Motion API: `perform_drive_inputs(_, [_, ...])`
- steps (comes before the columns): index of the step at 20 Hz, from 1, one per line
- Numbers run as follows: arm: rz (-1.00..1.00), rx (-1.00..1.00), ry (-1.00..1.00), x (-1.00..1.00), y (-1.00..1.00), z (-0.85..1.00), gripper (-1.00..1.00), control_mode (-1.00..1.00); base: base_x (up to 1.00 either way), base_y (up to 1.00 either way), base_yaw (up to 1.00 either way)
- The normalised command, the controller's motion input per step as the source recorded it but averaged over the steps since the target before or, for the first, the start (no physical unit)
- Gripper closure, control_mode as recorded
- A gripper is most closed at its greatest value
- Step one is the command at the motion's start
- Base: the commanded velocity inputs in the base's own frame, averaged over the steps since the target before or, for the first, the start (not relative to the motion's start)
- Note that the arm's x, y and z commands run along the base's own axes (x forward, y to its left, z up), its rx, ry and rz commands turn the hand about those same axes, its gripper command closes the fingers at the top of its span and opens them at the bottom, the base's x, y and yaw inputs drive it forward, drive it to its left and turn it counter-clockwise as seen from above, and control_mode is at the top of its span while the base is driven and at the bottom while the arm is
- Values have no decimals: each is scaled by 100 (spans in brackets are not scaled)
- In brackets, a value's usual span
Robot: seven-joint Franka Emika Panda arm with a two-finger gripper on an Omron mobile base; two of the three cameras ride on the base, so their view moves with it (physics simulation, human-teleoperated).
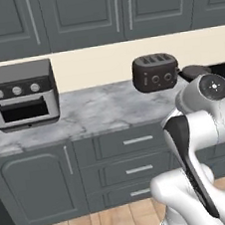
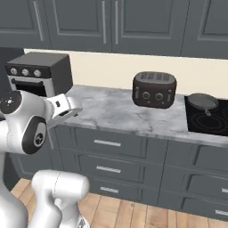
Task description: Move the pot and pan from the stove into the sink.
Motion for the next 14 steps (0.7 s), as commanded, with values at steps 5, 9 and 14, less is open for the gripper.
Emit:
perform_drive_inputs(5, [0,0,0,0,0,0,-100,100,15,0,0])
perform_drive_inputs(9, [0,0,0,0,0,0,-100,100,91,4,-3])
perform_drive_inputs(14, [0,0,0,0,0,0,-100,100,40,1,-1])
